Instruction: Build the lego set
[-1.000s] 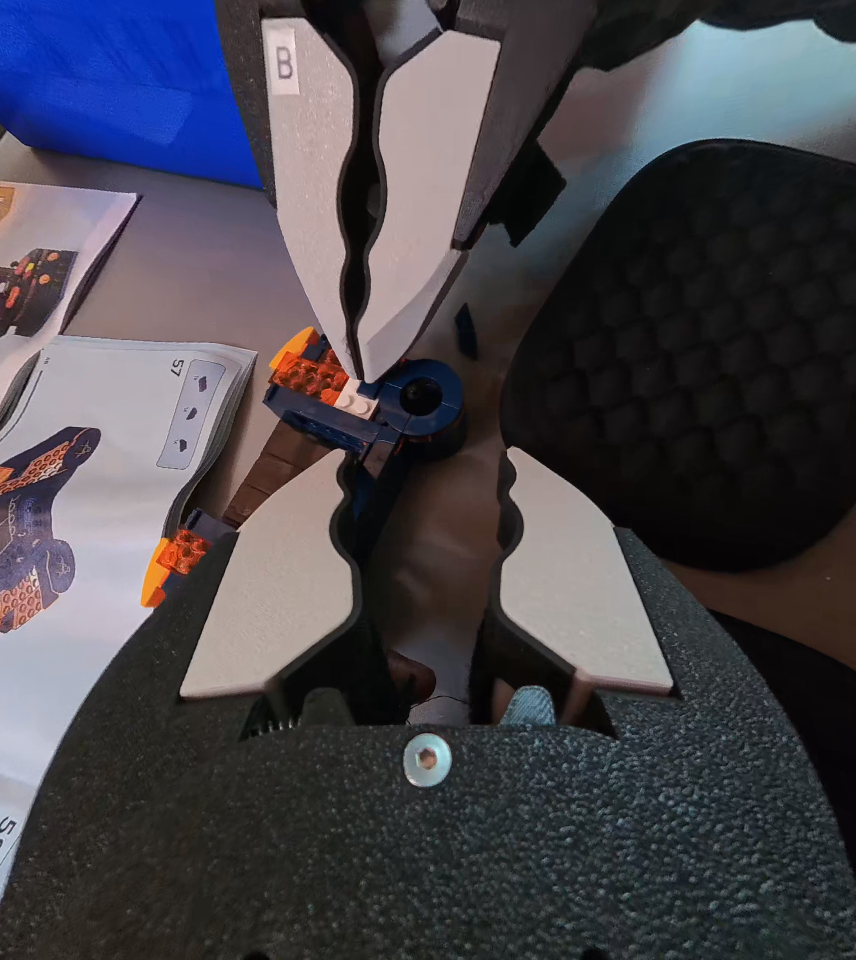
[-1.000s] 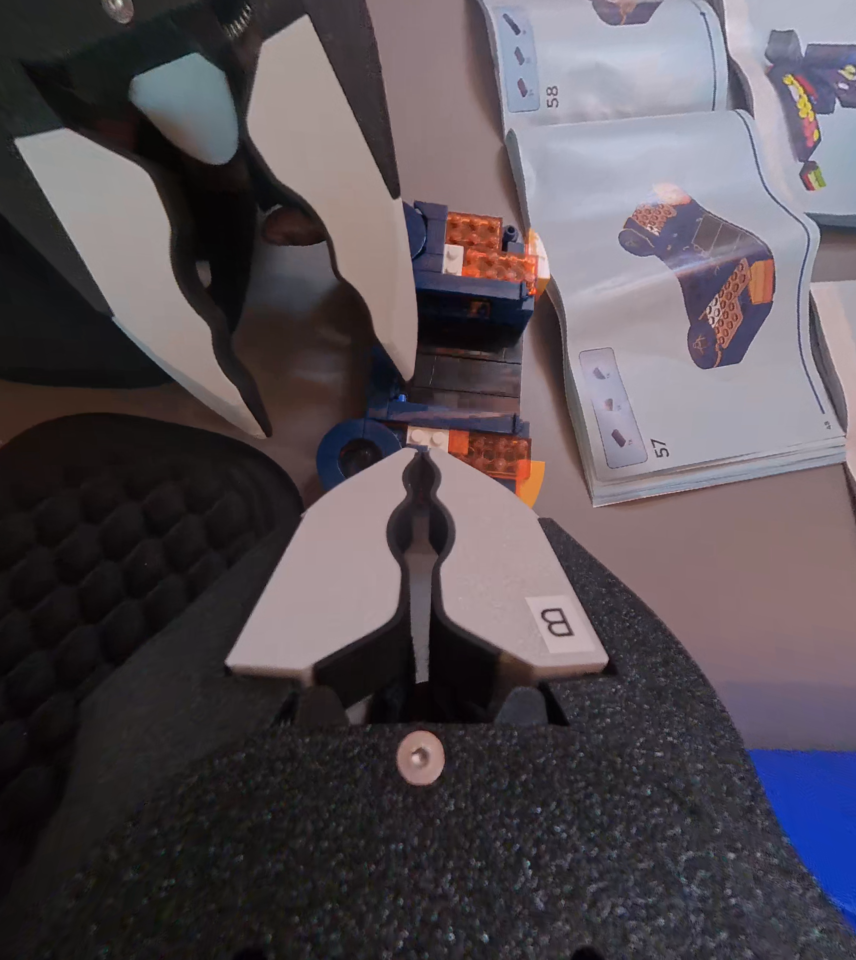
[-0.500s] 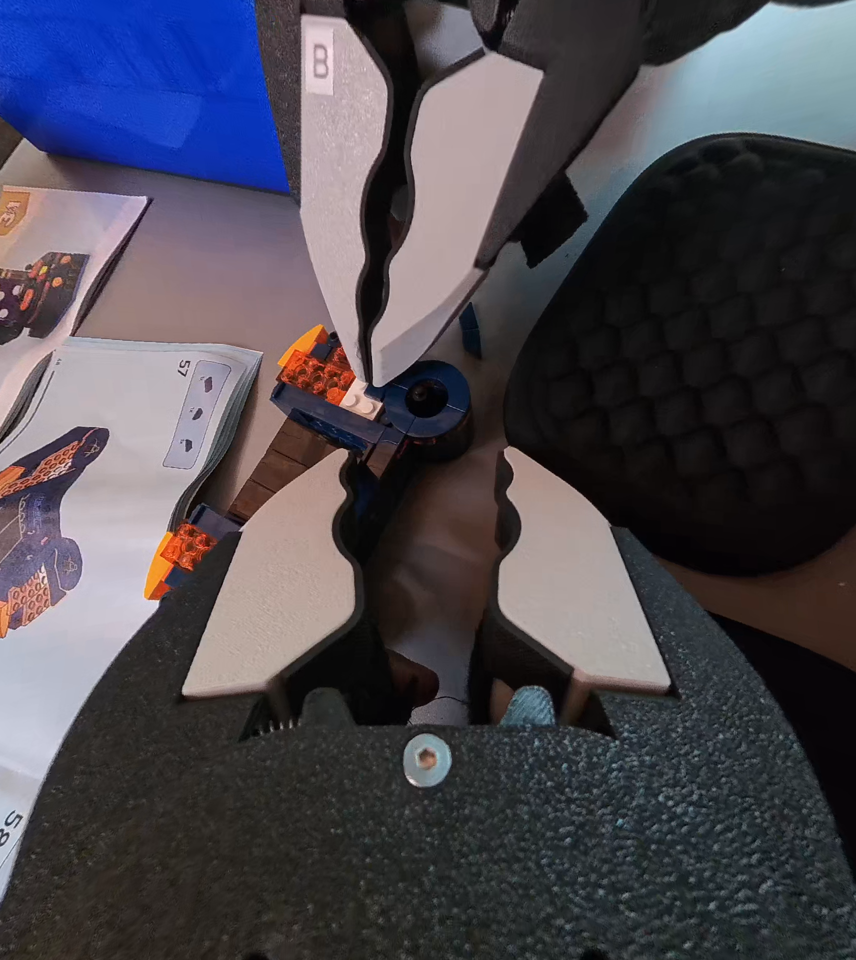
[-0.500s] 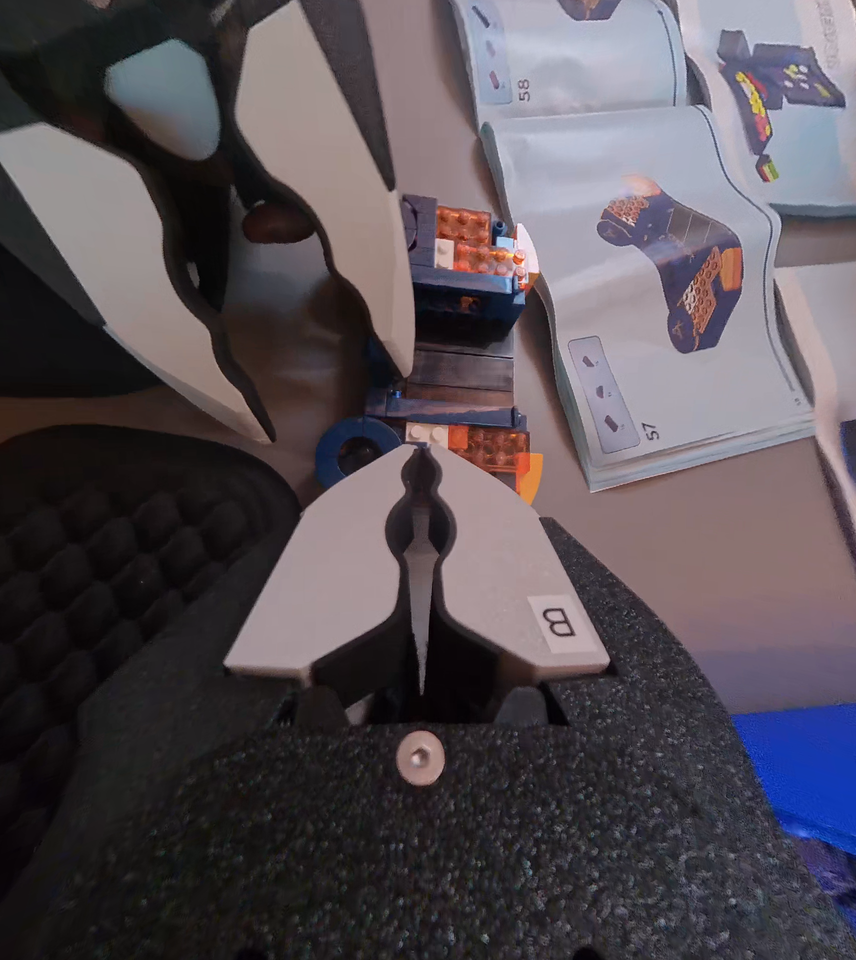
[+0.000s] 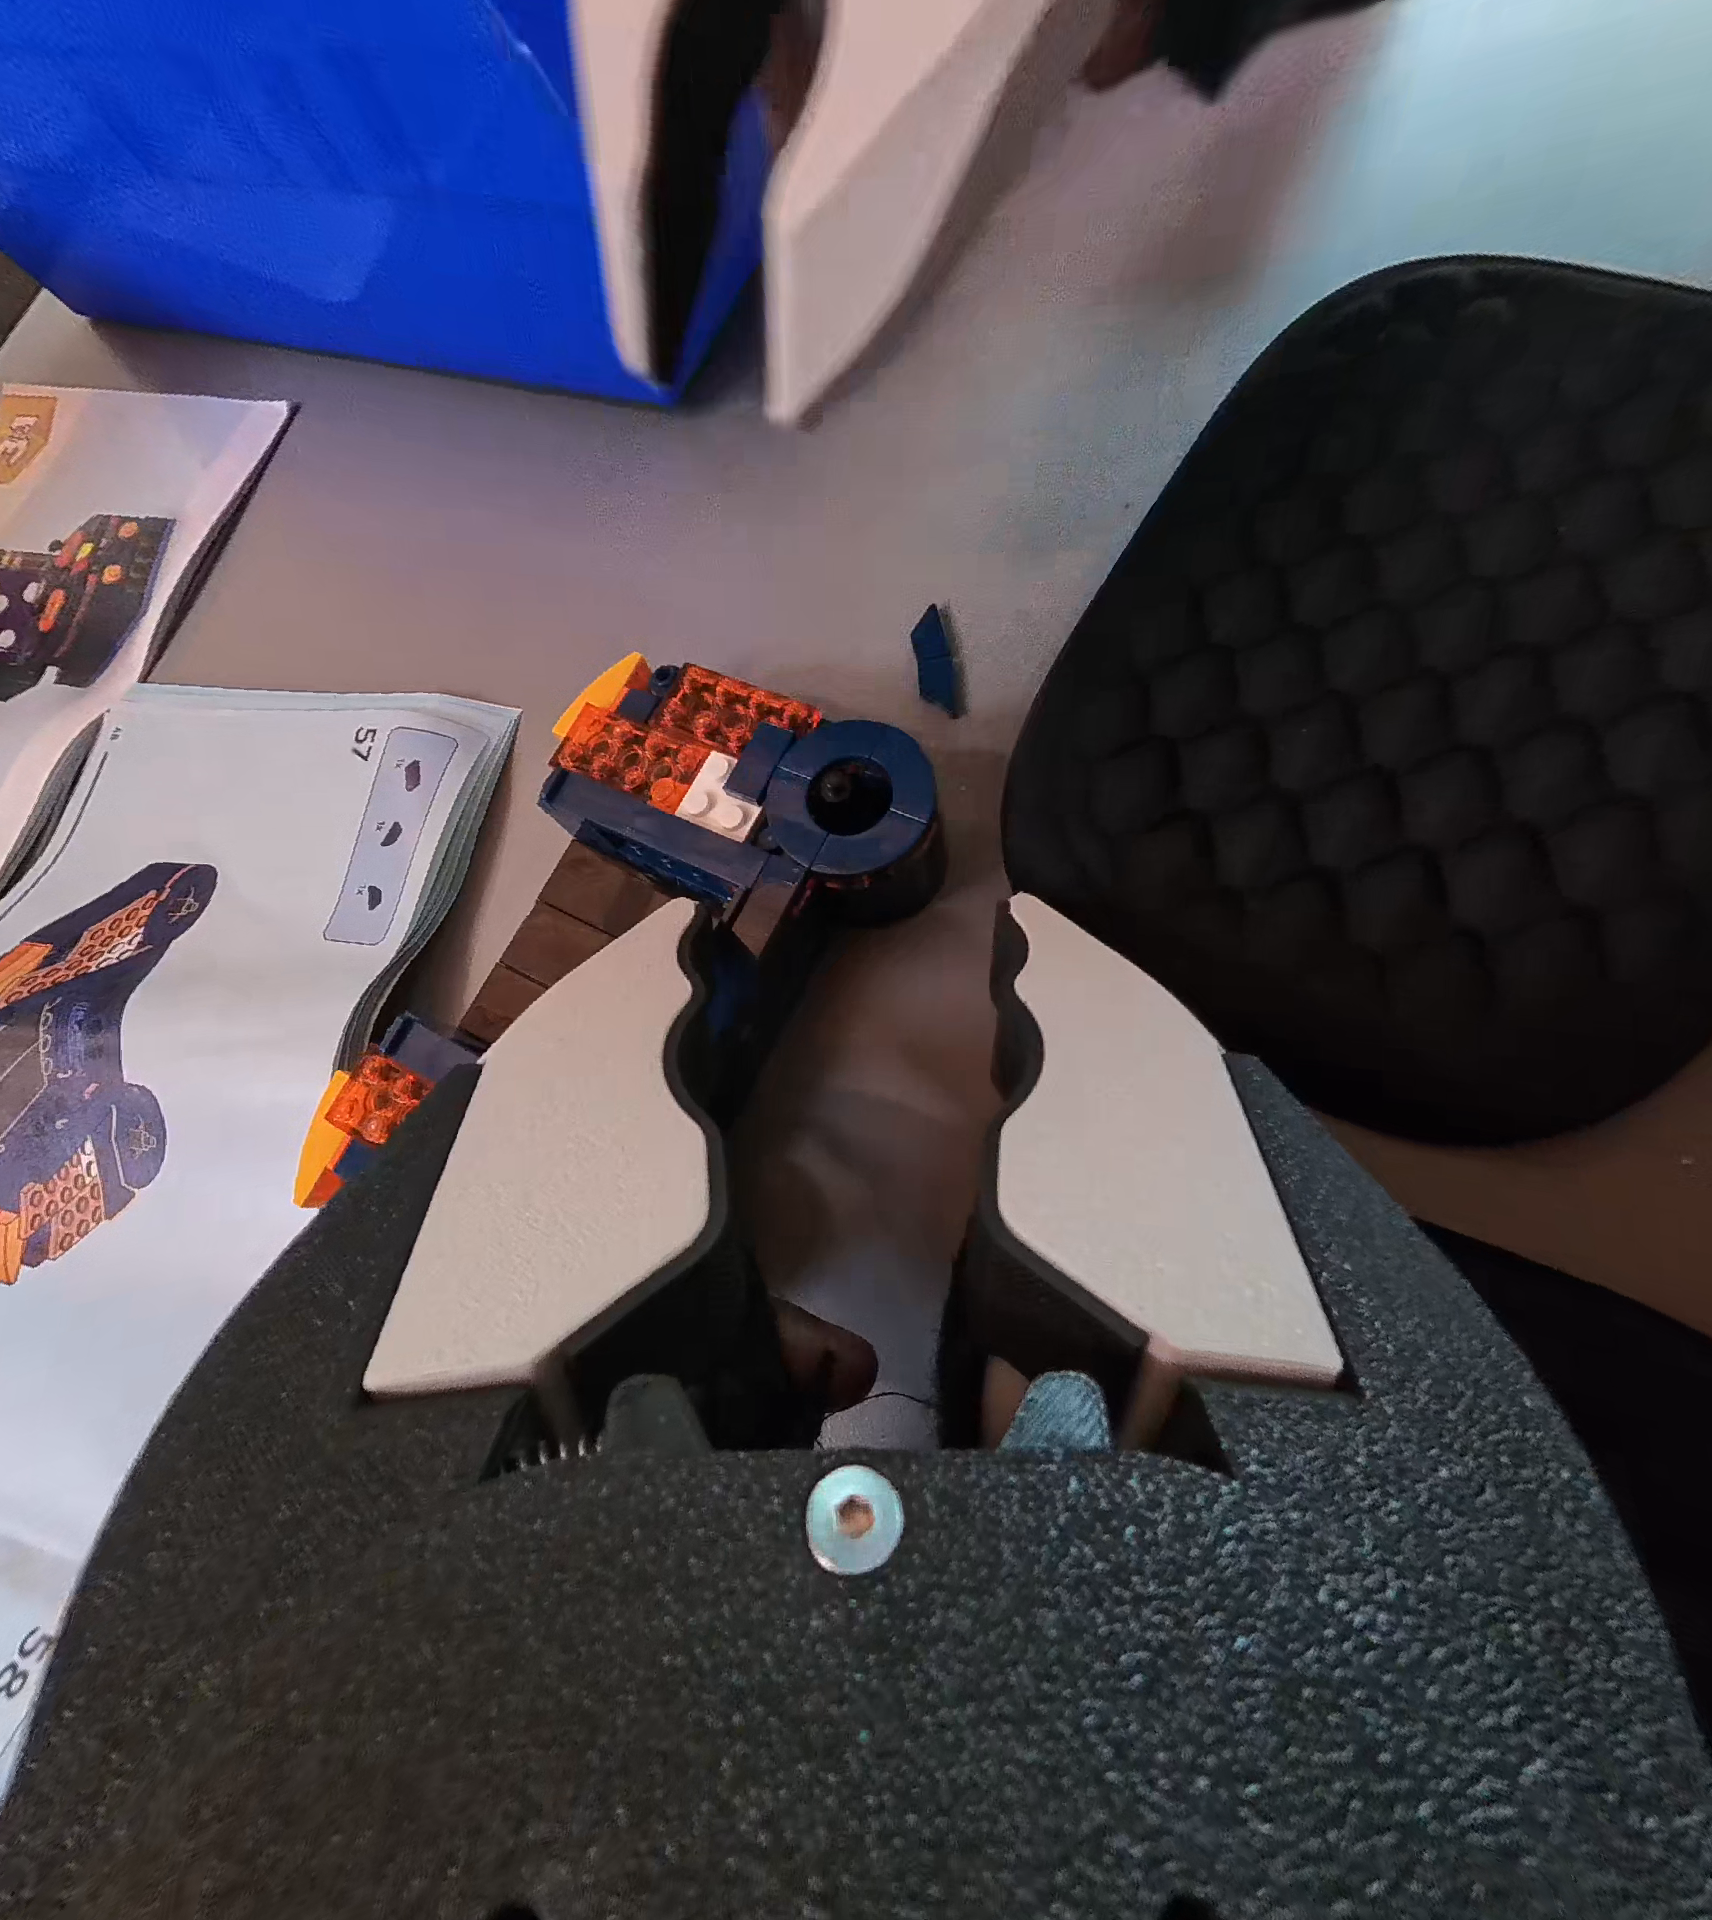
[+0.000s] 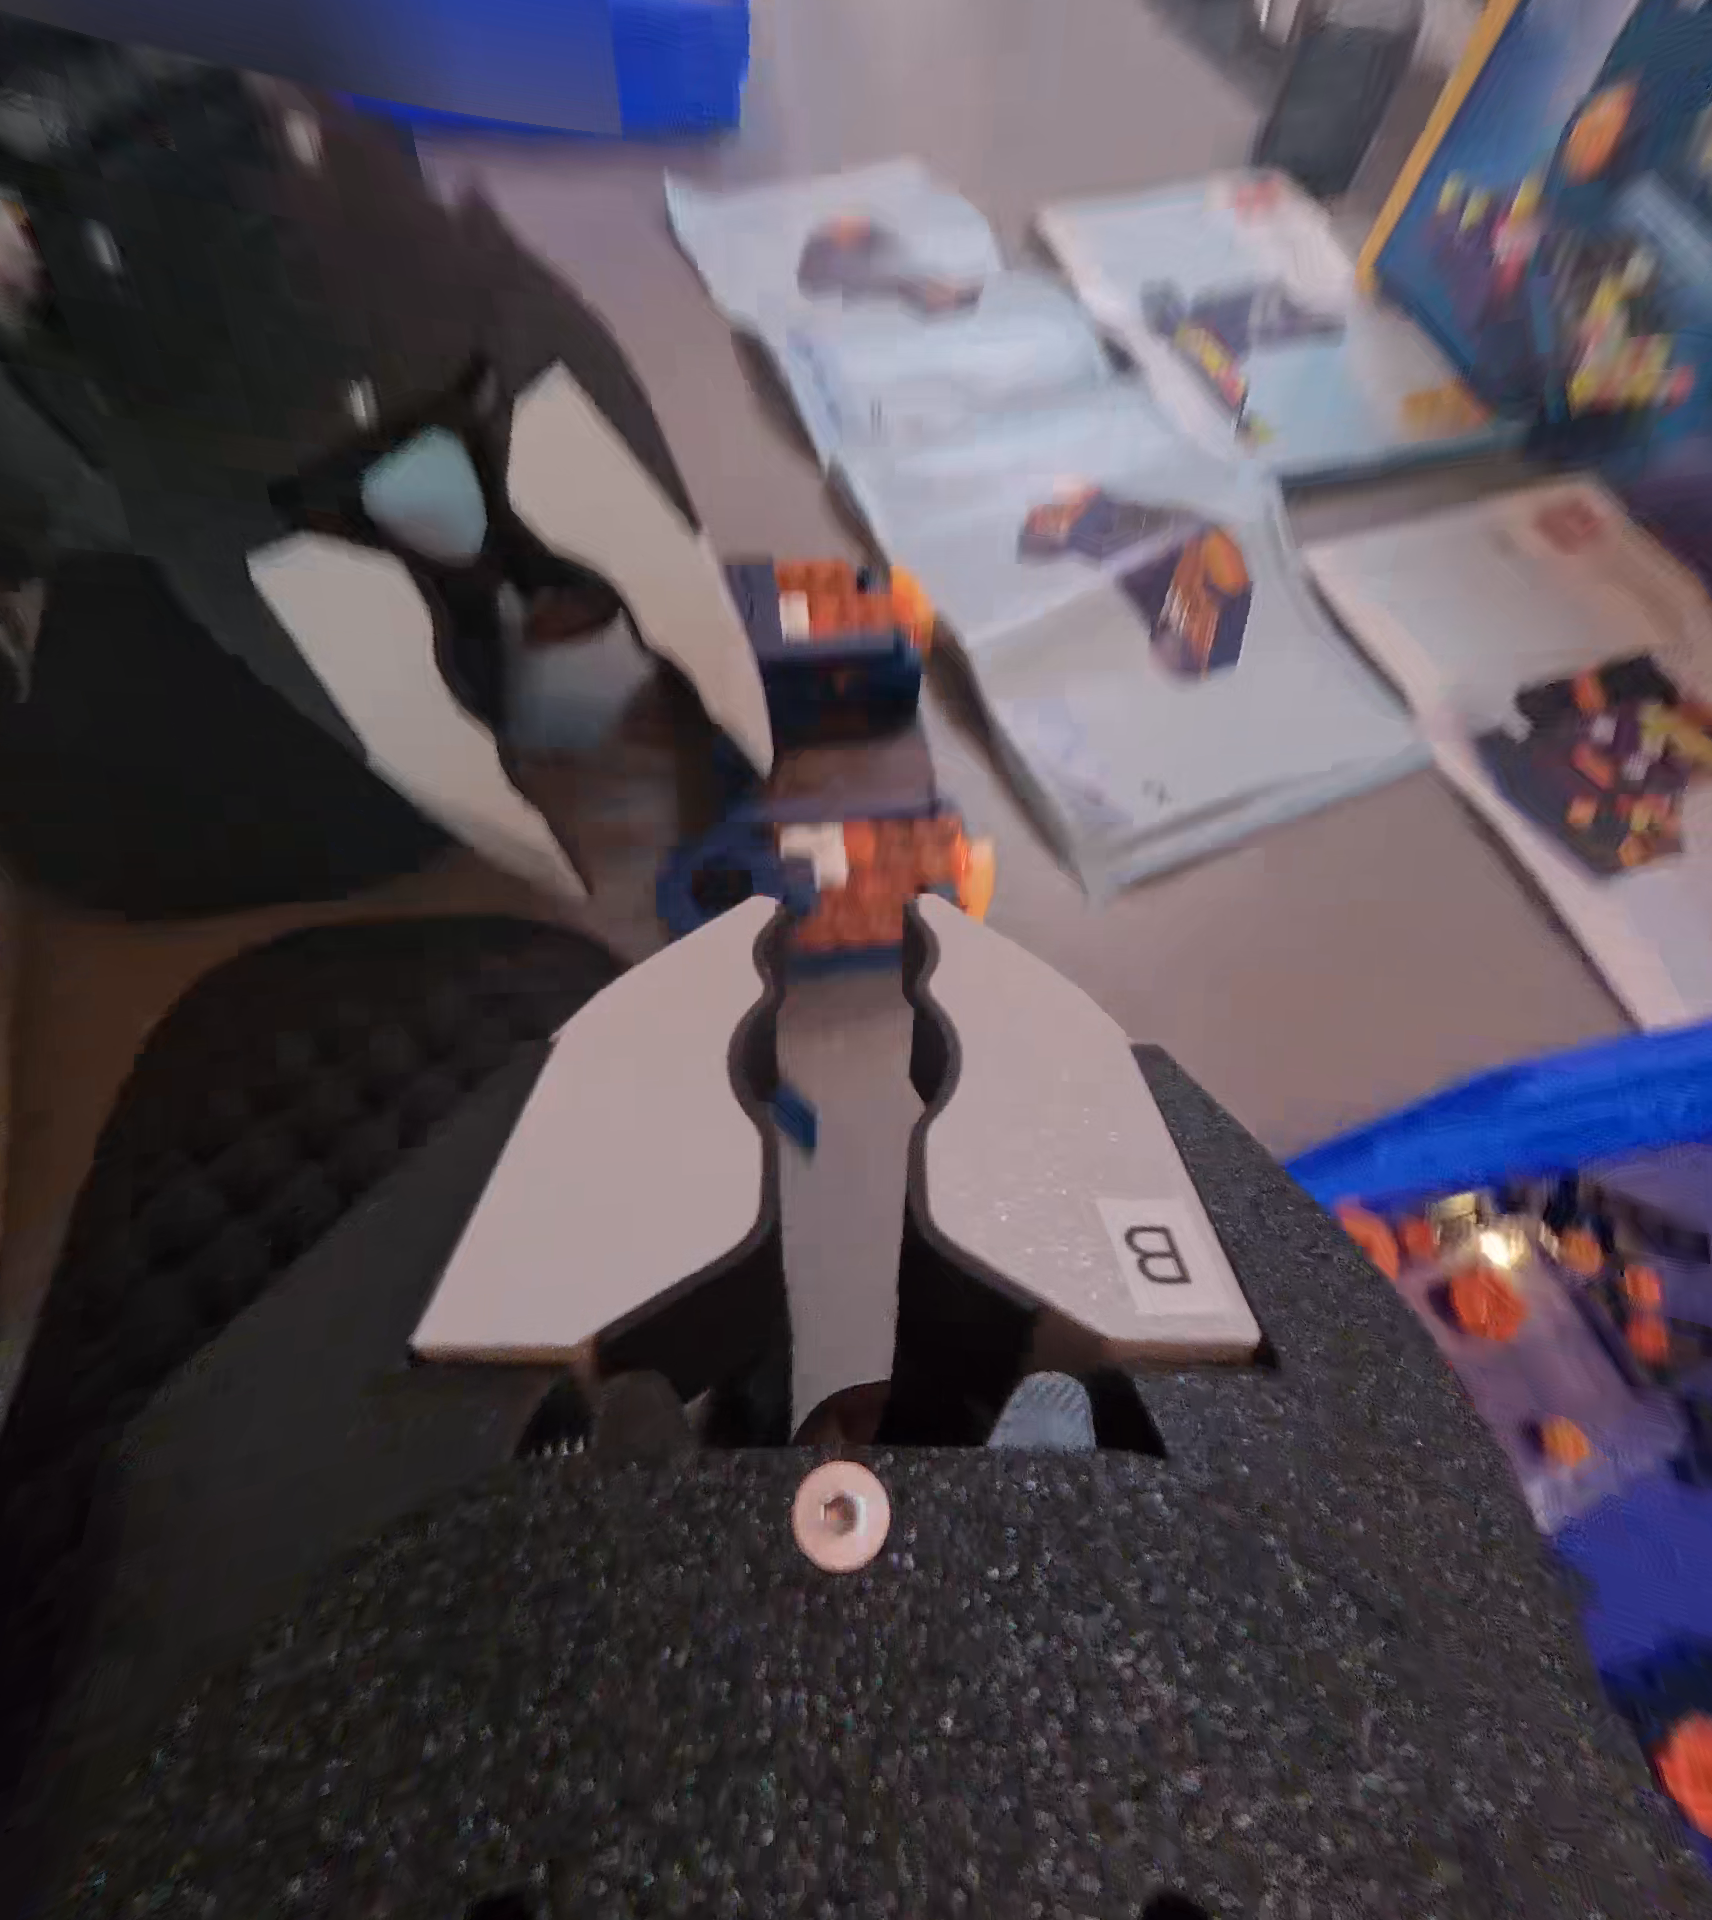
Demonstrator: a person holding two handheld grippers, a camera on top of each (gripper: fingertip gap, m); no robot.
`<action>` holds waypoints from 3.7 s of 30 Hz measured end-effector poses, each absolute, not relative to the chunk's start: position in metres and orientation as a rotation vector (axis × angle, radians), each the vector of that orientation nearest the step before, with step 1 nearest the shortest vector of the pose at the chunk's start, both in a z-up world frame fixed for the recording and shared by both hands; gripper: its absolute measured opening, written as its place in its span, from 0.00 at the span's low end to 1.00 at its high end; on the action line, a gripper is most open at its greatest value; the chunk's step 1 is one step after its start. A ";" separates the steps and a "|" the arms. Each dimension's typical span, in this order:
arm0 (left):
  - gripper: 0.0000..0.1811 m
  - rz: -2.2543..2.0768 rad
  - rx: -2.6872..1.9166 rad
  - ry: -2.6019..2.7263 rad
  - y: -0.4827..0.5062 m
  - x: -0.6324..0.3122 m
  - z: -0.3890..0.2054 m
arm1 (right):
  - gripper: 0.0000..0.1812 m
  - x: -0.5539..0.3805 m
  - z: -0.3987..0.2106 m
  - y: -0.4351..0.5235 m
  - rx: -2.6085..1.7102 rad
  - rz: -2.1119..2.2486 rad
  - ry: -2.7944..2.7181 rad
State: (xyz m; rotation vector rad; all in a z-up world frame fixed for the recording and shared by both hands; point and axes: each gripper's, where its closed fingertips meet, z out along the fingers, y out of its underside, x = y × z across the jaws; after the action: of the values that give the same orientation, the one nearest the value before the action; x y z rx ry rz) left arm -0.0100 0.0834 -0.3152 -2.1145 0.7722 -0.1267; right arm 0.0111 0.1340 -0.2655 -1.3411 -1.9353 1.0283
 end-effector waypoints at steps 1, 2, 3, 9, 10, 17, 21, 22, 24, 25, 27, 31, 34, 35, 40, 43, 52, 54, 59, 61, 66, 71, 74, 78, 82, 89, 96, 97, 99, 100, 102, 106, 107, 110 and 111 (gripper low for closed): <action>0.28 -0.127 -2.116 0.772 0.083 -0.010 -0.315 | 0.11 0.022 -0.275 0.134 -1.362 0.962 -1.979; 0.28 -0.127 -2.118 0.773 0.084 -0.009 -0.315 | 0.09 0.031 -0.286 0.135 -1.378 0.891 -2.014; 0.28 -0.126 -2.119 0.774 0.084 -0.009 -0.315 | 0.06 0.038 -0.295 0.138 -1.397 0.830 -2.029; 0.28 -0.112 -2.109 0.776 0.084 -0.008 -0.313 | 0.04 0.043 -0.323 0.135 -1.408 0.801 -2.116; 0.27 -0.116 -2.091 0.770 0.084 -0.007 -0.310 | 0.05 0.041 -0.326 0.136 -1.387 0.789 -2.139; 0.26 -0.105 -1.988 0.729 0.082 -0.010 -0.290 | 0.08 0.035 -0.338 0.133 -1.262 0.842 -2.280; 0.27 -0.097 -1.993 0.733 0.080 -0.013 -0.292 | 0.04 0.035 -0.338 0.131 -1.240 0.869 -2.286; 0.27 -0.099 -2.005 0.734 0.079 -0.014 -0.294 | 0.04 0.035 -0.338 0.132 -1.244 0.874 -2.280; 0.26 -0.096 -2.025 0.741 0.079 -0.014 -0.297 | 0.04 0.037 -0.338 0.133 -1.268 0.884 -2.258; 0.25 -0.091 -2.037 0.749 0.079 -0.014 -0.299 | 0.04 0.037 -0.338 0.134 -1.285 0.890 -2.240; 0.24 -0.080 -2.061 0.763 0.079 -0.013 -0.303 | 0.04 0.038 -0.338 0.136 -1.326 0.898 -2.193; 0.24 -0.092 -2.111 0.796 0.079 -0.007 -0.314 | 0.04 0.037 -0.332 0.141 -1.398 0.940 -2.068; 0.25 -0.103 -2.108 0.785 0.083 -0.002 -0.312 | 0.04 0.032 -0.314 0.143 -1.449 1.043 -1.906; 0.24 -0.107 -2.081 0.750 0.086 -0.002 -0.306 | 0.04 0.030 -0.304 0.143 -1.466 1.099 -1.827; 0.19 -0.248 -1.741 0.414 0.102 -0.007 -0.239 | 0.03 0.009 -0.219 0.142 -1.583 1.709 -1.066; 0.18 -0.089 -1.556 0.343 0.105 -0.016 -0.205 | 0.04 0.004 -0.184 0.144 -1.606 2.132 -0.568; 0.11 0.131 -1.530 0.351 0.120 -0.011 -0.194 | 0.03 -0.019 -0.183 0.126 -1.630 2.441 -0.143; 0.09 0.141 -1.532 0.332 0.120 -0.015 -0.193 | 0.04 -0.022 -0.185 0.123 -1.637 2.436 -0.150; 0.08 0.127 -1.535 0.309 0.120 -0.018 -0.194 | 0.03 -0.027 -0.189 0.121 -1.658 2.377 -0.183; 0.07 0.125 -1.540 0.300 0.121 -0.019 -0.195 | 0.03 -0.028 -0.192 0.121 -1.671 2.353 -0.190; 0.04 0.112 -1.554 0.281 0.122 -0.022 -0.197 | 0.03 -0.031 -0.196 0.118 -1.688 2.333 -0.191; 0.01 -0.128 -1.539 0.195 0.116 -0.020 -0.196 | 0.03 -0.029 -0.195 0.114 -1.675 2.282 -0.322; 0.01 -0.580 -1.481 -0.014 0.106 -0.024 -0.188 | 0.06 -0.023 -0.187 0.115 -1.550 2.112 -0.649; 0.01 -1.198 -1.318 -0.309 0.091 -0.036 -0.179 | 0.10 -0.016 -0.184 0.102 -1.110 1.498 -1.452; 0.01 -1.456 -1.281 -0.411 0.082 -0.032 -0.183 | 0.09 -0.022 -0.187 0.094 -0.753 1.109 -1.872; 0.01 -1.483 -1.232 -0.467 0.082 -0.030 -0.185 | 0.08 -0.044 -0.194 0.086 -0.685 0.899 -2.005; 0.01 -1.479 -1.240 -0.491 0.083 -0.031 -0.192 | 0.04 -0.045 -0.199 0.088 -0.676 0.800 -1.967; 0.01 -1.483 -1.241 -0.494 0.083 -0.031 -0.193 | 0.04 -0.044 -0.200 0.088 -0.671 0.784 -1.973; 0.01 -1.488 -1.250 -0.496 0.083 -0.030 -0.195 | 0.04 -0.044 -0.202 0.088 -0.670 0.767 -1.995; 0.01 -1.490 -1.254 -0.496 0.083 -0.029 -0.195 | 0.04 -0.043 -0.202 0.089 -0.661 0.757 -2.000; 0.01 -1.494 -1.266 -0.494 0.084 -0.028 -0.196 | 0.04 -0.043 -0.203 0.089 -0.637 0.728 -2.011; 0.01 -1.512 -1.270 -0.500 0.084 -0.028 -0.198 | 0.00 -0.041 -0.206 0.093 -0.635 0.687 -2.014; 0.01 -1.510 -1.276 -0.490 0.084 -0.027 -0.198 | 0.00 -0.041 -0.206 0.093 -0.646 0.702 -2.012; 0.01 -1.493 -1.287 -0.481 0.084 -0.026 -0.199 | 0.04 -0.039 -0.208 0.091 -0.673 0.742 -2.017; 0.01 -1.497 -1.285 -0.479 0.084 -0.025 -0.199 | 0.05 -0.038 -0.208 0.090 -0.682 0.757 -2.017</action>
State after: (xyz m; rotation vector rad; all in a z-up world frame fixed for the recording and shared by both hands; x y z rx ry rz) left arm -0.0253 0.0845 -0.1992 -1.2846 -0.4795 -1.4973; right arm -0.0381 0.0904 -0.2076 -0.6820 -2.0175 0.7571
